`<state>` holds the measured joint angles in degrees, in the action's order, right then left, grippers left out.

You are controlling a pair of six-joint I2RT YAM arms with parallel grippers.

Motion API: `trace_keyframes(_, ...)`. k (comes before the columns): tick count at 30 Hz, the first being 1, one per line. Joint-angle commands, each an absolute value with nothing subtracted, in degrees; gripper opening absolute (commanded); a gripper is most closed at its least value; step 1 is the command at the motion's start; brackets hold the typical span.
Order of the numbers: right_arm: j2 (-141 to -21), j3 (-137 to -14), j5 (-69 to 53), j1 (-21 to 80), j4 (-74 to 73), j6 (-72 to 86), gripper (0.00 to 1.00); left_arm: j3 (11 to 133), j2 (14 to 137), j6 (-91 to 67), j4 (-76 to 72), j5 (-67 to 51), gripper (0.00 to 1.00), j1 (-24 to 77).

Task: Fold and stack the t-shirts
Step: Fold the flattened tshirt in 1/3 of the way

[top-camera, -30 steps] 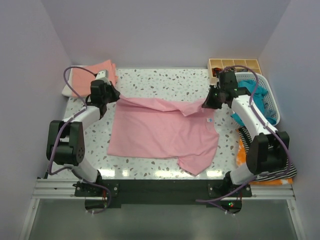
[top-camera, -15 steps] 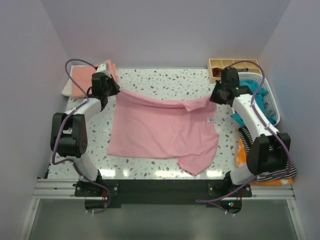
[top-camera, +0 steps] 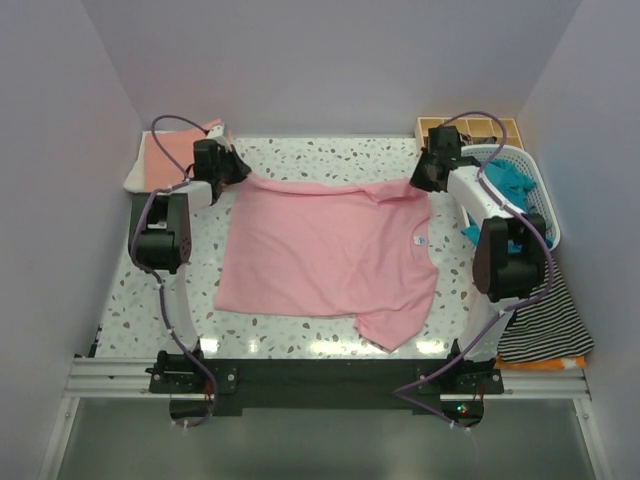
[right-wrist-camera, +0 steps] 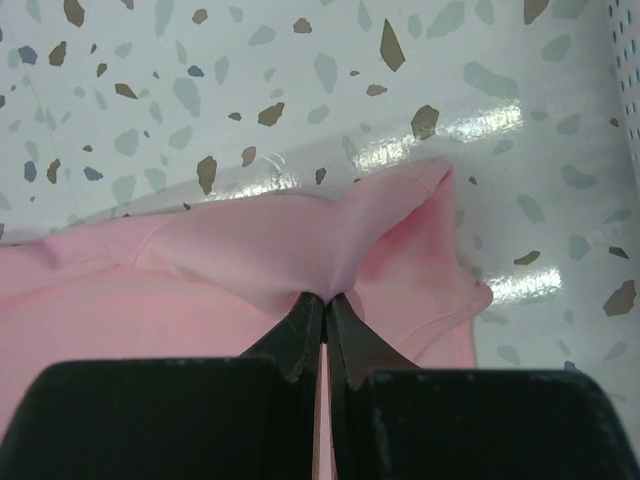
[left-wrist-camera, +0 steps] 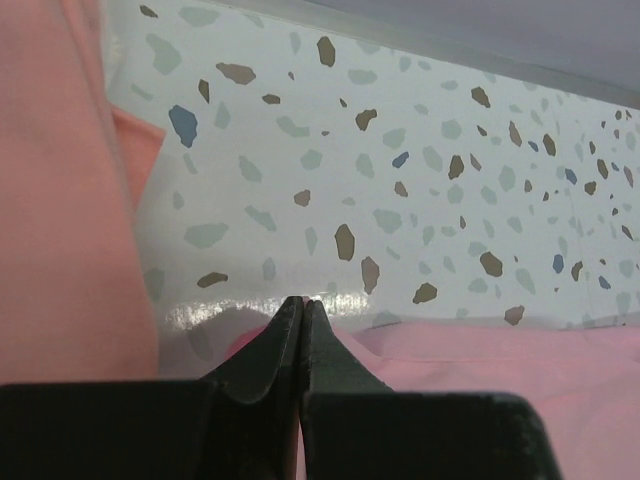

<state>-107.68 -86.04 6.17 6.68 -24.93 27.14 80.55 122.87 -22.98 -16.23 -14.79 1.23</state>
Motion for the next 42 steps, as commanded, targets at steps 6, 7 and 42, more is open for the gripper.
trace_keyframes(6, -99.1, -86.2, 2.7, 6.5, -23.3, 25.9, 0.00, 79.2, 117.9, -22.7, -20.2, -17.3, 0.00, 0.7)
trace_keyframes(7, -98.5, -86.2, 2.4, 6.5, -24.1, 25.7, 0.00, 77.5, 117.0, -22.7, -20.2, -17.1, 0.00, 0.7)
trace_keyframes(42, -82.8, -58.6, -1.2, 7.3, -40.7, 28.2, 0.48, 50.0, 98.0, -27.0, -7.7, -4.3, 0.60, 0.9)
